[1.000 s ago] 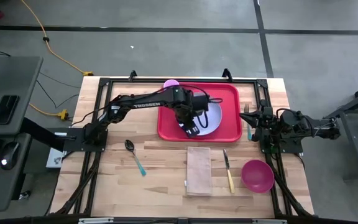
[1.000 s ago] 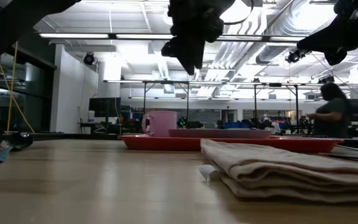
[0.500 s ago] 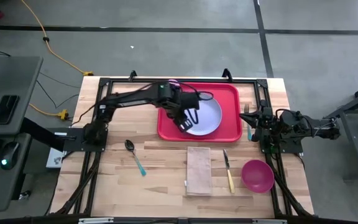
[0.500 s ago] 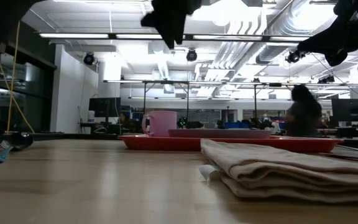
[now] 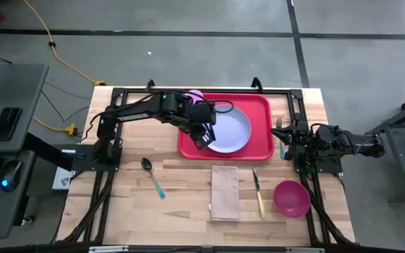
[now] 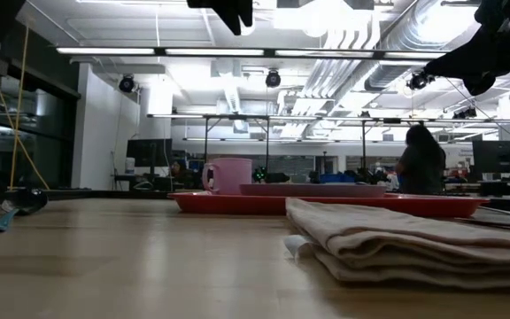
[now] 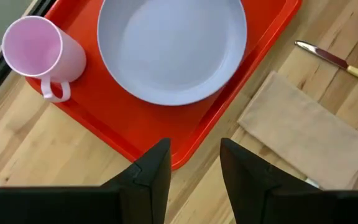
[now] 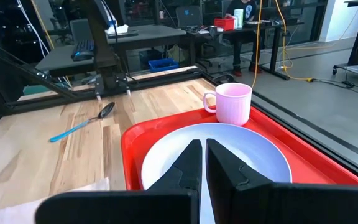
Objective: Set up tray
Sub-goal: Put the red bowl on the blue plate on the red serving tray
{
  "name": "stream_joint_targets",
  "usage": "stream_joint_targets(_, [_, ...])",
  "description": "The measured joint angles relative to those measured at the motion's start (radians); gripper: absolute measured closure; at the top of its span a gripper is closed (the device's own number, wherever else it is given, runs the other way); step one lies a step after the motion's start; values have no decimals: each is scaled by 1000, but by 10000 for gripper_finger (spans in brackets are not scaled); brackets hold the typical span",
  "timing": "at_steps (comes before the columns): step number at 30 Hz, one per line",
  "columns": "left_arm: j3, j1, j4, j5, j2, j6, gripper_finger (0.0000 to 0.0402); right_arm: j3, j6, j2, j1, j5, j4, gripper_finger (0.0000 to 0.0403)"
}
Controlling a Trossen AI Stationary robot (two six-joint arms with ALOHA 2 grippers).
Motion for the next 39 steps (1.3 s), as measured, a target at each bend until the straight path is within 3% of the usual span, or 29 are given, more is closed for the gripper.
stream_joint_targets(13, [-1,-4,0,-24,-53,-3,236,0,0,0,0,0,0,402])
stream_joint_targets(39, [-10,-4,0,-52,-344,53,236,0,0,0,0,0,1,402])
